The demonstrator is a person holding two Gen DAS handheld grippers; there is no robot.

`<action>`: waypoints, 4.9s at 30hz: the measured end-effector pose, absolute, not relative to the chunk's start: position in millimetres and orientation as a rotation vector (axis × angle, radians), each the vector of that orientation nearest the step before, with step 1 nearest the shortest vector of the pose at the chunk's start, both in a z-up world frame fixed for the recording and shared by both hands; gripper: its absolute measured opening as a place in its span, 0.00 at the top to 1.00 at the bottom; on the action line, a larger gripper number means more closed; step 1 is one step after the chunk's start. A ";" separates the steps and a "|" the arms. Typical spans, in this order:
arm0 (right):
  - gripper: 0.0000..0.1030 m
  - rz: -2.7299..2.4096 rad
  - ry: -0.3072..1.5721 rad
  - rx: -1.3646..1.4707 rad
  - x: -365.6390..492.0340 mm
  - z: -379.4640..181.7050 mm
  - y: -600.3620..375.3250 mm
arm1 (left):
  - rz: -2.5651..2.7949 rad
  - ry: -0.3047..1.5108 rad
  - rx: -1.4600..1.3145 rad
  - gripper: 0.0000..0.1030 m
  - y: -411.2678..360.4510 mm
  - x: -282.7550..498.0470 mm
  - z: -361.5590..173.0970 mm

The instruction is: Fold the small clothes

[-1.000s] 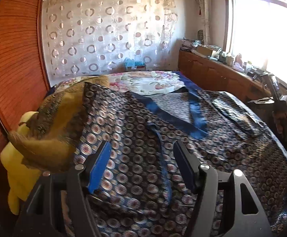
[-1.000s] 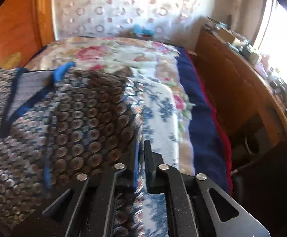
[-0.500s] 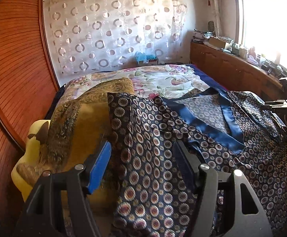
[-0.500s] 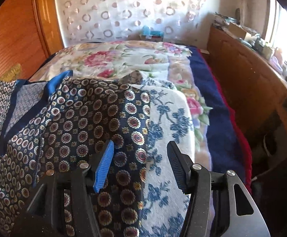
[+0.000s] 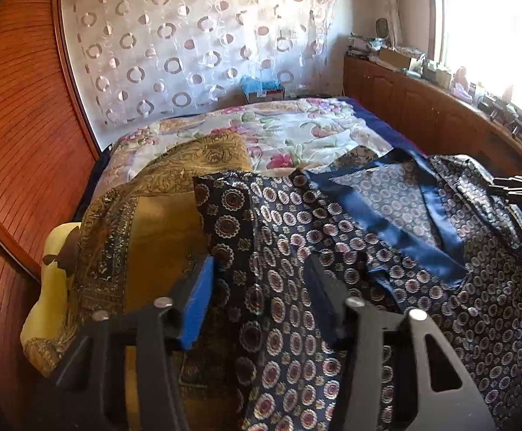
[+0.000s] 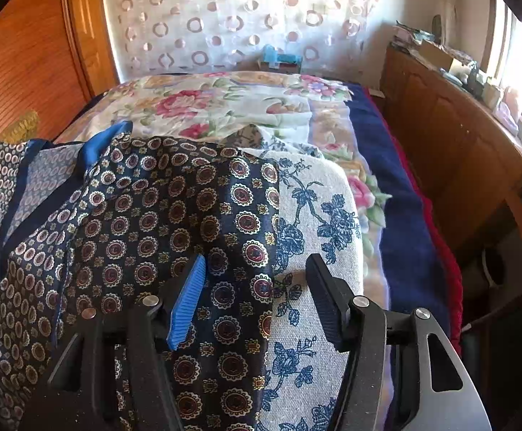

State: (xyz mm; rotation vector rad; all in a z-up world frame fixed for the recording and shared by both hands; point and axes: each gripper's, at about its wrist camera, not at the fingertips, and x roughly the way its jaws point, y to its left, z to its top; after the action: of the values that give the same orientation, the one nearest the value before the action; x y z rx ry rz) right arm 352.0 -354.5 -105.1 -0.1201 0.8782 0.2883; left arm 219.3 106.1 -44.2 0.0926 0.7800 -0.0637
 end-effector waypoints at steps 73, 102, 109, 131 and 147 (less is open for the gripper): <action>1.00 0.364 0.616 -0.028 228.7 -24.9 -358.8 | -0.104 0.524 -0.001 1.00 111.1 56.2 -3.7; 0.68 0.350 0.693 -0.094 32.5 -24.0 -415.5 | -0.044 0.609 -0.088 0.71 148.9 -55.7 -19.3; 0.40 0.326 0.646 -0.114 59.0 -11.9 -408.9 | -0.084 0.665 -0.062 0.62 138.3 -29.9 -31.6; 0.24 0.355 0.868 -0.107 168.4 -94.3 -385.9 | -0.120 0.878 -0.010 0.61 150.3 66.6 -80.5; 0.29 0.374 0.904 -0.132 168.8 -109.0 -377.1 | -0.100 0.944 0.002 0.61 150.1 73.6 -107.3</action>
State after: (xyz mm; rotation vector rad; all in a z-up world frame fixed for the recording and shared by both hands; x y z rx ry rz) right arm 168.8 -377.1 -109.0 -0.1325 0.9037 0.3736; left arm 73.6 150.1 -107.3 0.0025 0.9437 -0.1003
